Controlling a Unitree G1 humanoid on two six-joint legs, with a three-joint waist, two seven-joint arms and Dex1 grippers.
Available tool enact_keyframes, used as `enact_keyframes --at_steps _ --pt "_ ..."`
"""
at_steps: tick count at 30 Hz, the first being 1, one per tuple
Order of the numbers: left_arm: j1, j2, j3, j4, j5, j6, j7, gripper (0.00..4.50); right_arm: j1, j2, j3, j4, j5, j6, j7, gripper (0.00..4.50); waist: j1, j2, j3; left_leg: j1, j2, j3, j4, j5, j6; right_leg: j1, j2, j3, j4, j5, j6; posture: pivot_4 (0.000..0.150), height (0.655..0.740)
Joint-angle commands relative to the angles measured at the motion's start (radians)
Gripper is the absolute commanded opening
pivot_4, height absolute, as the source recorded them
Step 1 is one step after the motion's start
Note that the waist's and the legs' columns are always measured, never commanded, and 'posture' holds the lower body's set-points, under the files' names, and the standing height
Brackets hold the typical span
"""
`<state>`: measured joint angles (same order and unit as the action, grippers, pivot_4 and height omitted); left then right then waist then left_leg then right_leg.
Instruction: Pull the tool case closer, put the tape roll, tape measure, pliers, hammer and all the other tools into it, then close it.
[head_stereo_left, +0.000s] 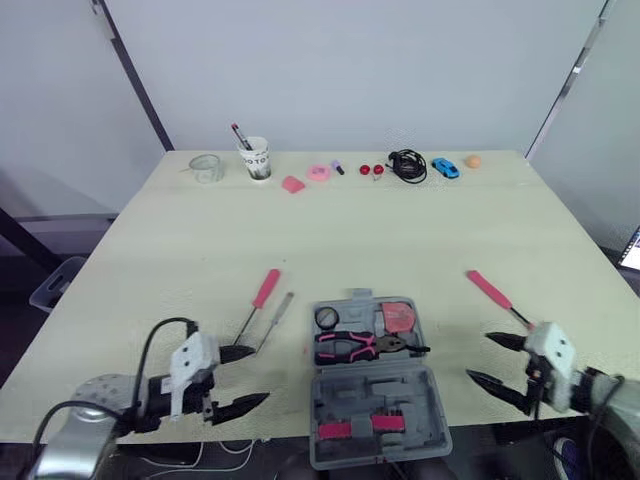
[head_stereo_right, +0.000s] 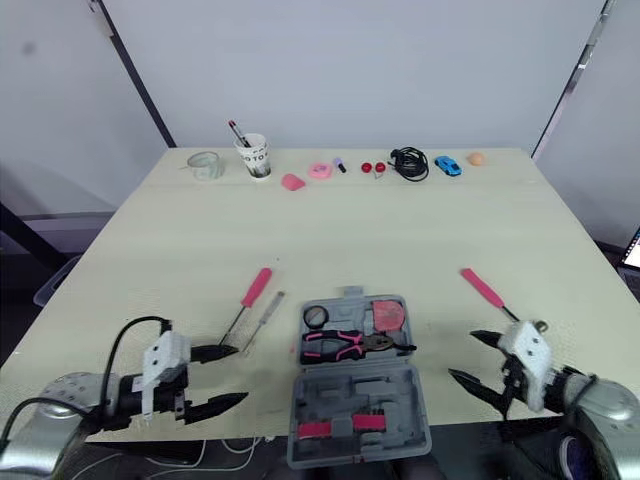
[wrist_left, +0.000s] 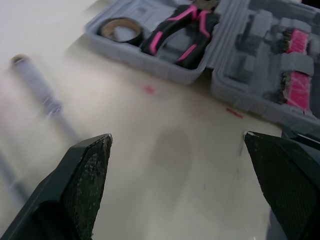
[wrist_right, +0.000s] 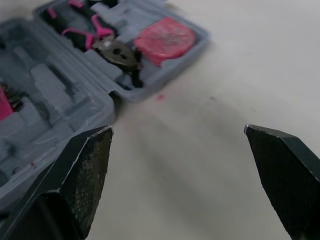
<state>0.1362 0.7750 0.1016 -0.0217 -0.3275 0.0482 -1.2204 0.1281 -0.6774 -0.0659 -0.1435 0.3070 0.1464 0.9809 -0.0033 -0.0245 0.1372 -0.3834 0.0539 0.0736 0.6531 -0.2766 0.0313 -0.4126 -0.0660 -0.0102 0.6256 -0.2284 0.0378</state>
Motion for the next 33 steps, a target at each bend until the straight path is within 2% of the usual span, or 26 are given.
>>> enact_keyframes --at_steps 1,2,4,7,8,9,12,13,33 --pt "-0.036 0.003 -0.05 0.036 0.022 -0.021 -0.035 4.5 -0.054 -0.011 0.067 0.028 -0.048 -0.013 0.028 4.42 0.001 0.0 0.0 0.0 0.0 0.0 0.0 0.0 0.0 0.0 0.001 0.0 0.0 0.0 0.0 0.15 0.74" --pt "-0.05 0.004 -0.064 0.049 0.027 -0.019 -0.041 4.5 -0.07 -0.011 0.082 0.037 -0.056 -0.011 0.03 4.42 0.001 0.0 0.0 0.0 0.0 0.0 0.0 0.0 0.0 0.001 0.001 0.0 0.0 0.0 0.0 0.15 0.74" --pt "-0.076 -0.003 -0.083 0.068 0.026 -0.011 -0.045 3.94 -0.1 -0.013 0.115 0.055 -0.072 -0.009 0.044 3.88 0.002 0.0 0.0 0.0 0.0 0.001 0.0 0.0 0.0 0.001 0.002 0.0 0.0 0.0 0.0 0.15 0.74" --pt "-0.104 -0.008 -0.114 0.089 0.036 -0.016 -0.058 2.68 -0.138 -0.018 0.158 0.087 -0.106 -0.014 0.059 2.55 0.002 0.0 0.0 0.0 0.001 0.001 0.001 0.0 0.0 0.002 0.002 0.0 0.001 0.0 0.0 0.15 0.74" --pt "-0.112 -0.008 -0.123 0.099 0.042 -0.02 -0.061 2.22 -0.15 -0.018 0.169 0.096 -0.113 -0.015 0.065 2.1 0.002 0.0 0.0 0.0 0.0 0.001 0.002 0.0 0.0 0.002 0.002 0.0 0.001 0.0 0.0 0.15 0.74" --pt "-0.125 -0.009 -0.133 0.112 0.047 -0.02 -0.063 1.59 -0.167 -0.015 0.183 0.11 -0.125 -0.02 0.069 1.43 0.002 0.0 0.0 0.001 0.0 0.001 0.002 0.0 0.0 0.002 0.002 0.0 0.001 0.0 0.0 0.15 0.74" --pt "-0.16 -0.014 -0.161 0.149 0.061 -0.005 -0.07 0.29 -0.203 -0.013 0.221 0.145 -0.157 -0.035 0.082 0.12 0.002 0.0 0.0 0.001 0.0 0.001 0.002 0.0 0.0 0.002 0.002 0.0 0.001 0.0 0.0 0.15 0.74" --pt "-0.171 -0.014 -0.172 0.163 0.07 -0.016 -0.078 0.08 -0.21 -0.009 0.229 0.155 -0.164 -0.042 0.083 0.02 0.002 0.0 0.0 0.001 0.0 0.002 0.002 0.0 0.0 0.002 0.002 0.0 0.001 0.0 0.0 0.15 0.74" --pt "-0.362 -0.098 -0.318 0.329 0.142 0.02 -0.14 0.08 -0.302 0.06 0.326 0.266 -0.241 -0.113 0.092 0.02 0.0 0.0 0.0 0.0 0.001 0.001 0.013 0.0 0.0 0.003 0.003 0.0 0.01 0.0 0.0 0.15 0.74"
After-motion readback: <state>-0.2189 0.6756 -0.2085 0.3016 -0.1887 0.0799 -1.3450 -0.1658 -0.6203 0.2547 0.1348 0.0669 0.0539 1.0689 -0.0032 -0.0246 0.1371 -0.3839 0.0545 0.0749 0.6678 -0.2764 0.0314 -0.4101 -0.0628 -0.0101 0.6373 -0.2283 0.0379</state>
